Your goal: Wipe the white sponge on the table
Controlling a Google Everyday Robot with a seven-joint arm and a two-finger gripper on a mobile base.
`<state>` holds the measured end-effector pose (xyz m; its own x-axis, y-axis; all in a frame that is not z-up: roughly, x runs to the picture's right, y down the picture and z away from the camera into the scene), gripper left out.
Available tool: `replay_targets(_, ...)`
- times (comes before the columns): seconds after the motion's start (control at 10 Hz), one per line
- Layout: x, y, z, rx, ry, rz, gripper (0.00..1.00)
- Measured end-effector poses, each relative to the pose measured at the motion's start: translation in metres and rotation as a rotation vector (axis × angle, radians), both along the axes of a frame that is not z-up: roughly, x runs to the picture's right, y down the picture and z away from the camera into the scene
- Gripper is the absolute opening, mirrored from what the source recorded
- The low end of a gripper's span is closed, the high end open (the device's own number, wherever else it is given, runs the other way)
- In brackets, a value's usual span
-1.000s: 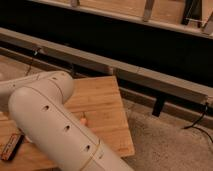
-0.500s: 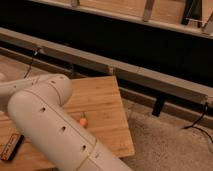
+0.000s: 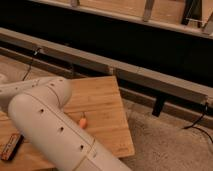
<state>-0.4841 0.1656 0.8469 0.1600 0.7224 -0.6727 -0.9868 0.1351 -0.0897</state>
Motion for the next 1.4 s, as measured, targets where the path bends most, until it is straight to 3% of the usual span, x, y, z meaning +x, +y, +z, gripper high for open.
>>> replay_targets(0.3,0.008,0.004,0.008,-0.016,0.024,0.011,0.6)
replay_targets(0.7,0.01,0.005,0.013,-0.019,0.026,-0.002,0.17)
replay_targets(0.9,0.011,0.004,0.014,-0.015,0.033,-0.019,0.01)
replay_targets(1.4,0.014,0.003,0.014,-0.008,0.052,-0.073,0.0)
